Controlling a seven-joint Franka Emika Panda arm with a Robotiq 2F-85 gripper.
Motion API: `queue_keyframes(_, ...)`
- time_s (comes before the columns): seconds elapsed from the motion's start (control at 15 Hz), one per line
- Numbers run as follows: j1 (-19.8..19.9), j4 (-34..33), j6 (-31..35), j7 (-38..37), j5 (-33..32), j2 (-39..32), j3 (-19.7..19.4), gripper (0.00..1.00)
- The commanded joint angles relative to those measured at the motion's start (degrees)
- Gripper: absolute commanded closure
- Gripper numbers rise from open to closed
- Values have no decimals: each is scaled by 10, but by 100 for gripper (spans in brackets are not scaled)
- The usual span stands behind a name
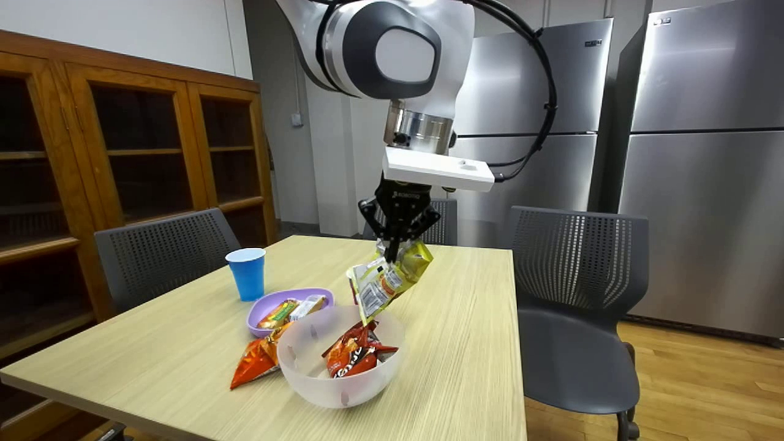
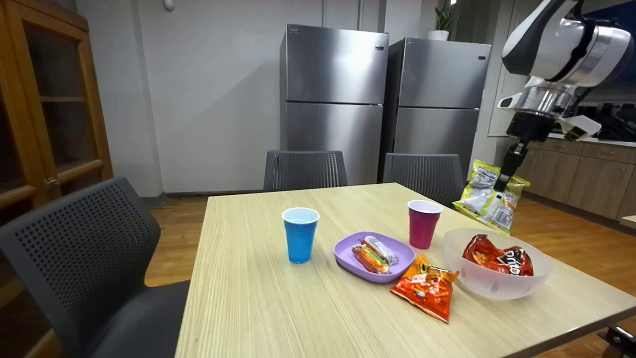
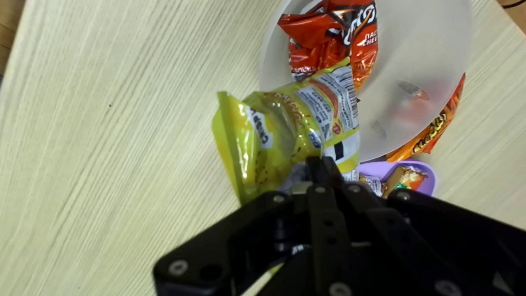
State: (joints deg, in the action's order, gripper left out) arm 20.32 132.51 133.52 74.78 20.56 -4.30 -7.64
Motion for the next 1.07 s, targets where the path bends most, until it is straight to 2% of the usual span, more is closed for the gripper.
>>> queue_keyframes(0.0,-29,40,-9,22,-16,38,-12,100)
queue_keyframes(0.53,-69,74,5,3,-48,24,-9,100)
queue_keyframes(0.6,-71,76,7,2,-50,24,-10,74)
queue_keyframes(0.67,-72,77,8,1,-51,22,-10,73)
queue_keyframes(1.0,-71,69,4,1,-50,17,-14,37)
